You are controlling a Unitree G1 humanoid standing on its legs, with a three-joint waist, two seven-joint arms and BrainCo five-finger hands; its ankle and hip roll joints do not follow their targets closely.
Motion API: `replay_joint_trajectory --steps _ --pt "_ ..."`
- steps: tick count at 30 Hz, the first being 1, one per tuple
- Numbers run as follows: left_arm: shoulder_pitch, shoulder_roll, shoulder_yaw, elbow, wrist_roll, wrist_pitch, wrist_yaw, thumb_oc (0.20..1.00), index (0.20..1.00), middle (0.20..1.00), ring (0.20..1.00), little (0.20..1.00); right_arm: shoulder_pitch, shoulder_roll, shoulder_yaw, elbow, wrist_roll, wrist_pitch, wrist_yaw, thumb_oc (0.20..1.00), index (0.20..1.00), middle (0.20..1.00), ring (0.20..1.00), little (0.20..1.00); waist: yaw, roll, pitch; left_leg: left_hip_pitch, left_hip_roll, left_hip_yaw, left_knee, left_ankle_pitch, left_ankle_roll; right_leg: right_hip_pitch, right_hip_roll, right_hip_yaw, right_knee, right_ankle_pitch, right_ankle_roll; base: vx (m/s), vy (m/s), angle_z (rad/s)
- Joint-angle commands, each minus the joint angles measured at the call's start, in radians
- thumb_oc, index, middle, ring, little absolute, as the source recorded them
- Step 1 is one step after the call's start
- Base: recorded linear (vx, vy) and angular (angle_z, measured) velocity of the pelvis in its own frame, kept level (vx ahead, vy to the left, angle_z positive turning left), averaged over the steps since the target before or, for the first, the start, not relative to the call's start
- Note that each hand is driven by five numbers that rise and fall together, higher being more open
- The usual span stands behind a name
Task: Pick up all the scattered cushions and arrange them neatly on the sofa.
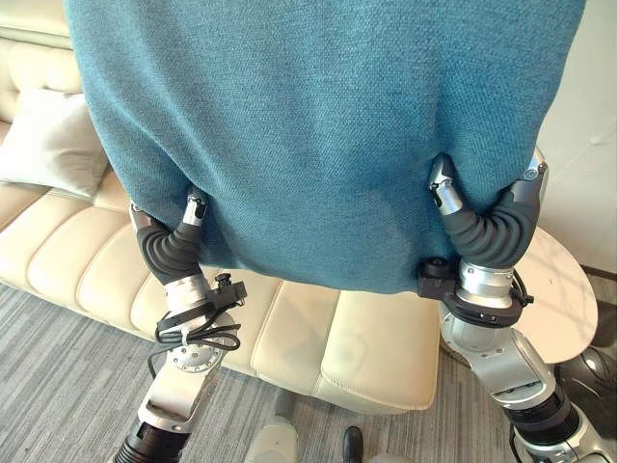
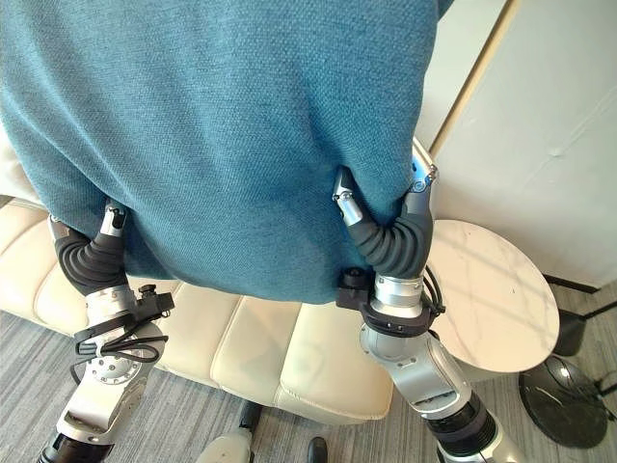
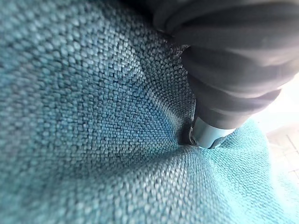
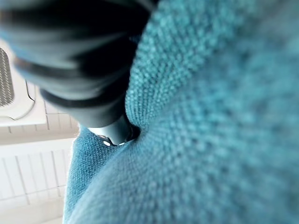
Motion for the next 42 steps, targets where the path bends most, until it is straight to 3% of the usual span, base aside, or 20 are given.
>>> replay_joint_trajectory --steps 1,4,5,9,10,13,17,22,31,36,39,42 --pt "-0.144 0.055 -0.082 -0.141 0.115 -0.082 -0.091 0.2 0.2 0.2 0.2 0.2 -0.12 0.016 0.066 -0.068 -0.005 -0.08 0.027 0.2 0.2 0.2 0.2 0.2 -0.05 -0.074 -0.059 -0.055 0.068 0.144 0.049 0.013 0.01 -0.012 -0.053 0.061 0.043 -0.161 0.041 -0.11 -0.049 1.02" --pt "-0.15 0.053 -0.087 -0.141 0.101 -0.084 -0.112 0.2 0.2 0.2 0.2 0.2 -0.107 0.014 0.056 -0.079 -0.007 -0.086 0.036 0.2 0.2 0.2 0.2 0.2 -0.074 -0.087 -0.076 0.009 0.076 0.201 0.184 -0.056 0.008 -0.021 -0.086 -0.009 0.028 -0.139 0.041 -0.15 -0.087 0.6" --pt "-0.16 0.044 -0.1 -0.13 0.094 -0.083 -0.117 0.2 0.2 0.2 0.2 0.2 -0.096 0.016 0.046 -0.081 -0.01 -0.091 0.035 0.2 0.2 0.2 0.2 0.2 -0.092 -0.093 -0.08 0.049 0.08 0.232 0.248 -0.131 0.012 -0.017 -0.102 -0.056 0.015 -0.136 0.048 -0.13 -0.061 0.76" --pt "-0.182 0.04 -0.114 -0.112 0.095 -0.076 -0.123 0.2 0.2 0.2 0.2 0.2 -0.085 0.012 0.028 -0.079 -0.002 -0.093 0.033 0.2 0.2 0.2 0.2 0.2 -0.119 -0.09 -0.089 0.12 0.104 0.307 0.286 -0.19 0.009 -0.024 -0.125 -0.13 0.004 -0.119 0.052 -0.05 0.02 1.13" --pt "-0.184 0.037 -0.114 -0.111 0.096 -0.072 -0.129 0.2 0.2 0.2 0.2 0.2 -0.07 0.009 0.018 -0.081 0.002 -0.094 0.033 0.2 0.2 0.2 0.2 0.2 -0.134 -0.076 -0.103 0.182 0.115 0.34 0.258 -0.209 -0.004 -0.022 -0.131 -0.168 -0.006 -0.109 0.058 -0.03 0.136 1.55" --pt "-0.196 0.026 -0.12 -0.098 0.101 -0.065 -0.133 0.2 0.2 0.2 0.2 0.2 -0.044 0.004 -0.002 -0.087 0.007 -0.098 0.031 0.2 0.2 0.2 0.2 0.2 -0.154 -0.057 -0.115 0.23 0.139 0.389 0.16 -0.186 -0.028 -0.016 -0.141 -0.215 -0.025 -0.095 0.074 -0.01 0.136 1.06" --pt "-0.18 0.019 -0.124 -0.099 0.109 -0.046 -0.143 0.2 0.2 0.2 0.2 0.2 -0.01 0.005 -0.014 -0.091 0.0 -0.098 0.031 0.2 0.2 0.2 0.2 0.2 -0.152 -0.045 -0.136 0.306 0.122 0.415 0.007 -0.145 -0.03 -0.028 -0.155 -0.262 -0.025 -0.057 0.093 -0.01 0.135 0.6" --pt "-0.15 0.028 -0.116 -0.092 0.119 -0.039 -0.143 0.2 0.2 0.2 0.2 0.2 0.002 0.023 0.002 -0.071 0.003 -0.095 0.034 0.2 0.2 0.2 0.2 0.2 -0.135 -0.05 -0.136 0.329 0.083 0.399 -0.04 -0.151 -0.016 -0.059 -0.175 -0.26 -0.026 -0.018 0.118 -0.05 0.157 0.07" --pt "-0.135 0.058 -0.083 -0.082 0.131 -0.039 -0.138 0.2 0.2 0.2 0.2 0.2 -0.014 0.06 0.02 -0.035 0.016 -0.082 0.062 0.2 0.2 0.2 0.2 0.2 -0.091 -0.107 -0.123 0.314 0.011 0.378 -0.047 -0.178 0.035 -0.087 -0.24 -0.232 -0.009 0.034 0.163 -0.03 0.141 0.06" --pt "-0.159 0.07 -0.082 -0.071 0.133 -0.038 -0.137 0.2 0.2 0.2 0.2 0.2 -0.012 0.074 0.018 -0.023 0.005 -0.071 0.077 0.2 0.2 0.2 0.2 0.2 -0.076 -0.121 -0.11 0.309 -0.036 0.36 -0.042 -0.193 0.069 -0.111 -0.289 -0.218 0.096 0.014 0.18 0.0 0.173 -0.01" --pt "-0.196 0.074 -0.104 -0.05 0.138 -0.033 -0.125 0.2 0.2 0.2 0.2 0.2 -0.002 0.077 0.016 -0.02 -0.003 -0.063 0.081 0.2 0.2 0.2 0.2 0.2 -0.093 -0.124 -0.087 0.323 -0.056 0.327 -0.05 -0.204 0.089 -0.167 -0.302 -0.147 0.238 0.006 0.174 0.05 0.153 0.22" --pt "-0.211 0.064 -0.116 -0.03 0.139 -0.032 -0.124 0.2 0.2 0.2 0.2 0.2 0.018 0.066 0.004 -0.007 0.009 -0.071 0.084 0.2 0.2 0.2 0.2 0.2 -0.132 -0.114 -0.071 0.34 -0.062 0.283 -0.053 -0.228 0.097 -0.246 -0.214 -0.007 0.224 -0.014 0.163 0.12 0.093 0.4"
